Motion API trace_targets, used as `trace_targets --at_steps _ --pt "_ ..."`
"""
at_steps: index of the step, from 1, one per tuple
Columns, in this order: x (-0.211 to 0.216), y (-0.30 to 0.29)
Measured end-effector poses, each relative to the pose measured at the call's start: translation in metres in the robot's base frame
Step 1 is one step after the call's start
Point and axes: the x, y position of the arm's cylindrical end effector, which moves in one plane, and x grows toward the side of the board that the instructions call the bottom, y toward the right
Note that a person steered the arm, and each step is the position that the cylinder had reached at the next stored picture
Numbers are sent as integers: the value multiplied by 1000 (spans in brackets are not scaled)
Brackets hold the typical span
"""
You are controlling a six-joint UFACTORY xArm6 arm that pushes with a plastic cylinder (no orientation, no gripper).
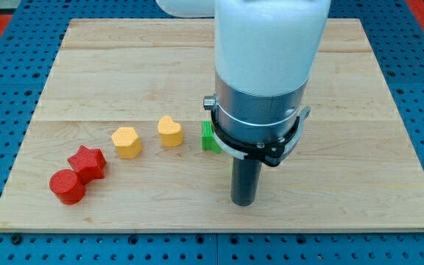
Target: Push the blue triangle into the green circle
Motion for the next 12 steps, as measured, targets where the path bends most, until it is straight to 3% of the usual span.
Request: trace_targets --at_steps 2,3,4,5,6,7,8,10,11,12 --pt "-37 18" --pt "29 54" --pt "24 93" --pt "-45 195" --pt "-142 235" --pt "-212 225" --pt "-255 170" --pt "-224 86" --pt "-259 69" --pt "-219 38"
